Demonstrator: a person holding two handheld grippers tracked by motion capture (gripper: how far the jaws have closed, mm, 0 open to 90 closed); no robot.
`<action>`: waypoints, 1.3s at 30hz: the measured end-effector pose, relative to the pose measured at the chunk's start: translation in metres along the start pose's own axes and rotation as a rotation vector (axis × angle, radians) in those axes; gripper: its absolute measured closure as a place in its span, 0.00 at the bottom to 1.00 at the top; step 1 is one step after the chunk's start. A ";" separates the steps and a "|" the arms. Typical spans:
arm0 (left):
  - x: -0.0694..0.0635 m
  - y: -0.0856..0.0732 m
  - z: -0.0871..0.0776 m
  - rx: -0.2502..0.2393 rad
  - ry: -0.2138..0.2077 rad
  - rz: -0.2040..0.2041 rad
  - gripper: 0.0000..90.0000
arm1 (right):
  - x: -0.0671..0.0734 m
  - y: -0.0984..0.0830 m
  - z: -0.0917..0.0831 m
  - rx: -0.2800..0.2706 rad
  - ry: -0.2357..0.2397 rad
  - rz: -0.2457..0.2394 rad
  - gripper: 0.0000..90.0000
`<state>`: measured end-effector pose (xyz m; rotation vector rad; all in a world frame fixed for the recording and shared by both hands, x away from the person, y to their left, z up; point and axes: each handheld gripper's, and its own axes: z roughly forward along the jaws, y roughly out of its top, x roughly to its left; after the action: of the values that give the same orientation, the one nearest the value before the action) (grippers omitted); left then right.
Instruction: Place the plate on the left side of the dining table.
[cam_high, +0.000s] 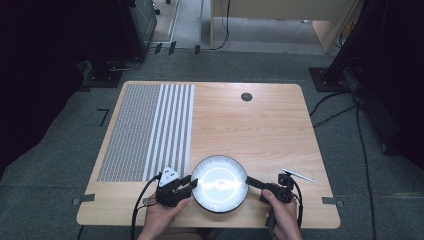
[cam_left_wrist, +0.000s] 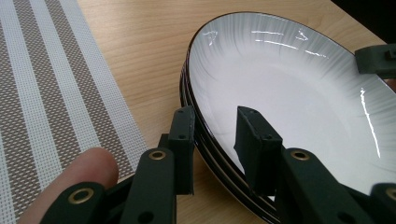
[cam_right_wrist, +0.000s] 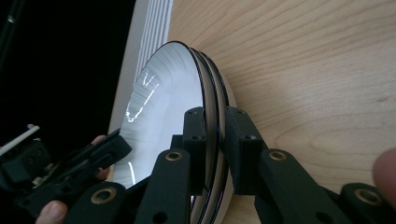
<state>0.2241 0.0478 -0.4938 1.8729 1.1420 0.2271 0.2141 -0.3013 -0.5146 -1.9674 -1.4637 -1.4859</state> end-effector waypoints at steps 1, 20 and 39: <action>0.000 0.000 0.000 0.000 0.000 0.000 0.76 | 0.000 0.000 0.000 0.008 0.007 0.012 0.88; 0.011 0.005 -0.004 0.010 -0.110 -0.043 0.67 | 0.003 -0.002 -0.004 -0.011 0.001 0.027 0.90; 0.005 0.001 -0.001 0.028 -0.036 -0.015 0.73 | 0.031 -0.007 -0.003 0.028 -0.123 -0.189 0.86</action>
<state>0.2267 0.0518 -0.4940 1.8848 1.1405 0.1692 0.2060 -0.2834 -0.4901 -1.9830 -1.7561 -1.4303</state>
